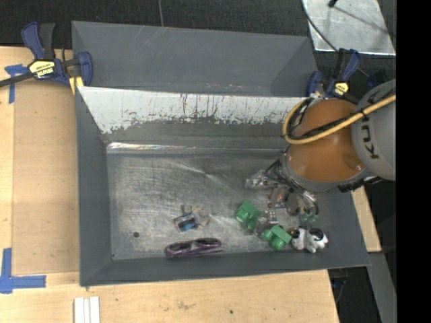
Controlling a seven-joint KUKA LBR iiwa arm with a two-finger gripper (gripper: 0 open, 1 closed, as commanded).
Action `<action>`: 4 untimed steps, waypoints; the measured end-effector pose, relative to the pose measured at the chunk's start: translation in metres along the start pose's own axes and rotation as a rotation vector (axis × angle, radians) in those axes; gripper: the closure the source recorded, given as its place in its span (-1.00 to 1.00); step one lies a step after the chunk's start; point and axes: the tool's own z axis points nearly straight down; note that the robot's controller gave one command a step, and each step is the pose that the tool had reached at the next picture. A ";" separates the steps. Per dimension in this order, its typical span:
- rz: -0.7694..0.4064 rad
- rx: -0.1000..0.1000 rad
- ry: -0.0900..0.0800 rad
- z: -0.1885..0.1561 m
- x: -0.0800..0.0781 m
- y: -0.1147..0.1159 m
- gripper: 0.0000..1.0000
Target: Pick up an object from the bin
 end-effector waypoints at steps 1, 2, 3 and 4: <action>0.045 -0.006 -0.002 0.016 -0.008 0.016 -1.00; 0.071 -0.004 -0.019 0.024 0.025 0.038 1.00; 0.071 -0.005 -0.019 0.024 0.025 0.038 1.00; 0.081 -0.004 0.007 -0.020 0.018 0.035 1.00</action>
Offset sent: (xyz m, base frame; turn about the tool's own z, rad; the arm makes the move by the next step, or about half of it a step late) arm -0.0308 0.0390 -0.0293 0.0701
